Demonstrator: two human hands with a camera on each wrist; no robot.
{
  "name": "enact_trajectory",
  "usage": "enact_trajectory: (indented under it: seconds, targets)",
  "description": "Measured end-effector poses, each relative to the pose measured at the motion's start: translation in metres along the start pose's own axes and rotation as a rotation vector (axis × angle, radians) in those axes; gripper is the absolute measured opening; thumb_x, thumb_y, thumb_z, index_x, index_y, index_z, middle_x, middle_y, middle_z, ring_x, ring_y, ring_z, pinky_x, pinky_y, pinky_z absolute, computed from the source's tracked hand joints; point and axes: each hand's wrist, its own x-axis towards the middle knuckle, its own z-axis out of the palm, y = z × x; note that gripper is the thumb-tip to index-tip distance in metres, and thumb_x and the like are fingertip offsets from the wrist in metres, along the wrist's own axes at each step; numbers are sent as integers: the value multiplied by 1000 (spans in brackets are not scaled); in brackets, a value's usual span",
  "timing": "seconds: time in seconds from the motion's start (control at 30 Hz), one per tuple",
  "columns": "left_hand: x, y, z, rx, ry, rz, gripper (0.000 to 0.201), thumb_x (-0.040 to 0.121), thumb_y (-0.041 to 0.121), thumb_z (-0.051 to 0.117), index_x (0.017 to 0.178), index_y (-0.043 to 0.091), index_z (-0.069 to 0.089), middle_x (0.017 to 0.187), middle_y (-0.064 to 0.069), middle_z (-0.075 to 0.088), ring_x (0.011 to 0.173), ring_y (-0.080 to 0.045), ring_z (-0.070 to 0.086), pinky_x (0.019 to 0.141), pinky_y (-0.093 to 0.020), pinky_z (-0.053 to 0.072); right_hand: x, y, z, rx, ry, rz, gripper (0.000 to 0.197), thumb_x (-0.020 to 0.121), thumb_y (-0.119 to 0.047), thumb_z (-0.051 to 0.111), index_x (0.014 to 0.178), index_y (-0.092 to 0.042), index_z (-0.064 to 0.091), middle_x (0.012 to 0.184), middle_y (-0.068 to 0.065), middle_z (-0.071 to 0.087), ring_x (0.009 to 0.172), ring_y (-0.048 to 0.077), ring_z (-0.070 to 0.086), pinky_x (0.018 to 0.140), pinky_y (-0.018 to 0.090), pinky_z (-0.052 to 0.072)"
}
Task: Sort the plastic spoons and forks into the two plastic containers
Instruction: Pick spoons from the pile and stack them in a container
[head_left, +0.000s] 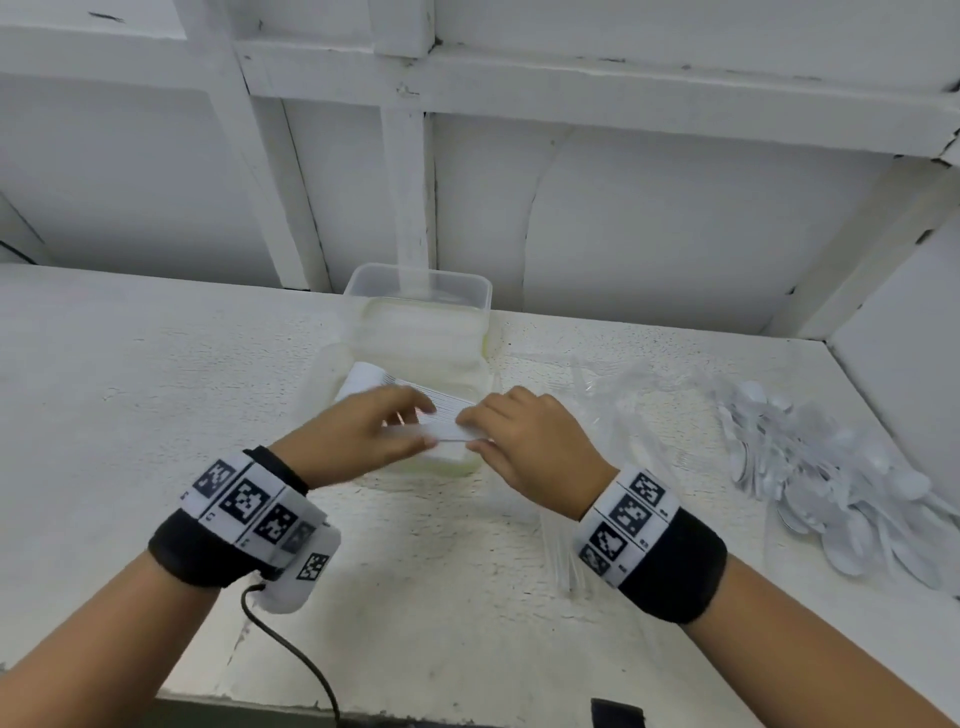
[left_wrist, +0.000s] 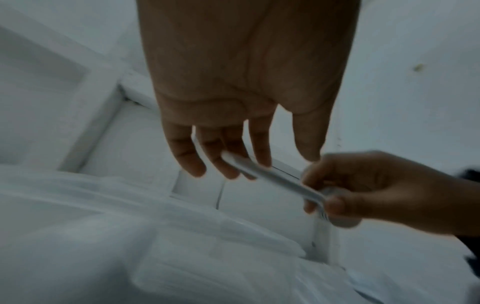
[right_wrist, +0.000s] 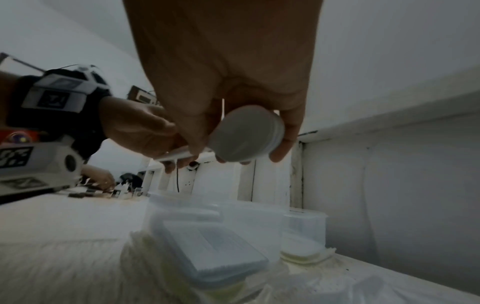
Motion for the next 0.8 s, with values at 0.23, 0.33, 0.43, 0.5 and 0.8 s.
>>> enact_trajectory:
  seconds: [0.23, 0.33, 0.43, 0.5, 0.8]
  targets:
    - [12, -56, -25, -81, 545, -392, 31, 97, 16, 44, 124, 3, 54, 121, -16, 57, 103, -24, 54, 83, -28, 36, 58, -9, 4, 98, -212, 239, 29, 95, -30, 46, 122, -24, 51, 120, -4, 55, 111, 21, 49, 92, 39, 38]
    - [15, -75, -22, -128, 451, -544, 38, 95, 18, 46, 130, 5, 49, 123, -18, 56, 109, -31, 55, 81, -36, 46, 83, -13, 17, 122, -304, 280, 28, 92, -25, 49, 119, -21, 54, 121, 1, 52, 108, 23, 52, 90, 38, 39]
    - [15, -84, -18, -220, 436, -580, 35, 94, 13, 45, 128, 7, 51, 119, -17, 58, 99, -30, 58, 59, -32, 51, 98, -14, 27, 177, -420, 291, 24, 89, -19, 54, 112, -17, 58, 116, 5, 53, 100, 24, 55, 80, 33, 43]
    - [15, -87, -18, -227, 442, -589, 33, 93, 10, 44, 126, 8, 53, 114, -15, 60, 95, -29, 59, 53, -28, 49, 103, -11, 33, 220, -507, 259, 22, 87, -16, 58, 109, -13, 60, 113, 5, 58, 98, 20, 55, 75, 28, 42]
    - [15, -90, -19, -292, 421, -609, 32, 93, 9, 46, 125, 12, 52, 107, -11, 59, 93, -27, 60, 51, -29, 52, 110, -6, 34, 391, -619, 228, 18, 86, -13, 64, 102, -6, 68, 87, -2, 57, 82, 12, 52, 59, 11, 35]
